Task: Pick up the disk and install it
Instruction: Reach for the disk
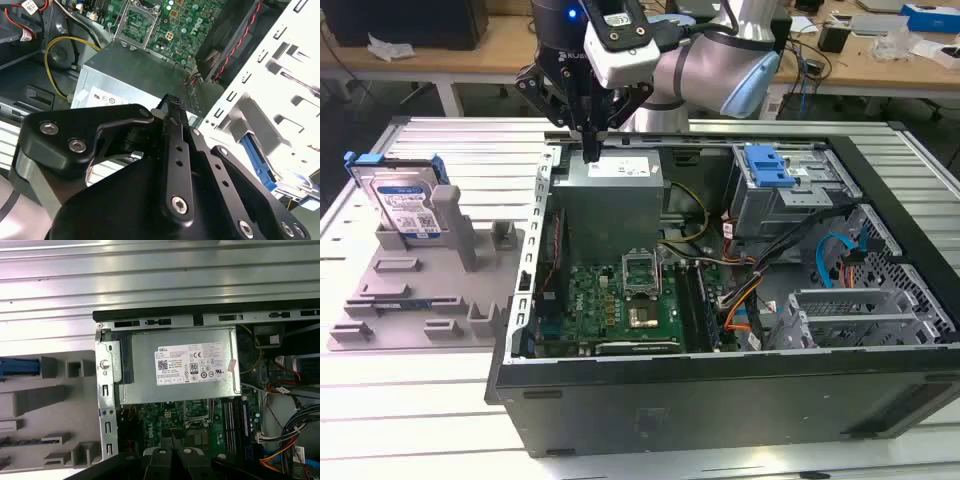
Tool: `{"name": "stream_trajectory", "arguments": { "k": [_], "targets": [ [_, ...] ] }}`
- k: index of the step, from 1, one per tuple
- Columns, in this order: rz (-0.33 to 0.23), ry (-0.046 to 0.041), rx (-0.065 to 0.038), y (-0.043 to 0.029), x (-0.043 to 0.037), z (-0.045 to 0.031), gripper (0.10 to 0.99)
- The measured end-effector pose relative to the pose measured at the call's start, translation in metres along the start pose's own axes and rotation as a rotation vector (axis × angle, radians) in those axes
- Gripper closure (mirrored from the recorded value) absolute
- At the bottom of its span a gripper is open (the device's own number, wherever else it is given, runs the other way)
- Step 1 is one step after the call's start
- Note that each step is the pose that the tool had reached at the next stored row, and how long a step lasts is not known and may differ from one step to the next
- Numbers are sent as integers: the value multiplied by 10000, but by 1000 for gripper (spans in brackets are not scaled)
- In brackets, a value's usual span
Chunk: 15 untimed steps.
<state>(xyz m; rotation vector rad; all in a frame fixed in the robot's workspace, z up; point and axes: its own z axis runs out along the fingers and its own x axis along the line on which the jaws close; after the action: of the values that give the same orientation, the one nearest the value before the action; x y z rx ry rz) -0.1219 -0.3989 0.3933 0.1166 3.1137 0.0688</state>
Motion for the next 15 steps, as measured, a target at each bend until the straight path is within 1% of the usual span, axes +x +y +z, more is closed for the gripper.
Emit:
{"name": "stream_trajectory", "arguments": {
  "k": [14, 15],
  "targets": [
    [0, 0, 0, 0, 0, 0, 980],
    [2, -1, 0, -1, 19, 0, 980]
  ]
}}
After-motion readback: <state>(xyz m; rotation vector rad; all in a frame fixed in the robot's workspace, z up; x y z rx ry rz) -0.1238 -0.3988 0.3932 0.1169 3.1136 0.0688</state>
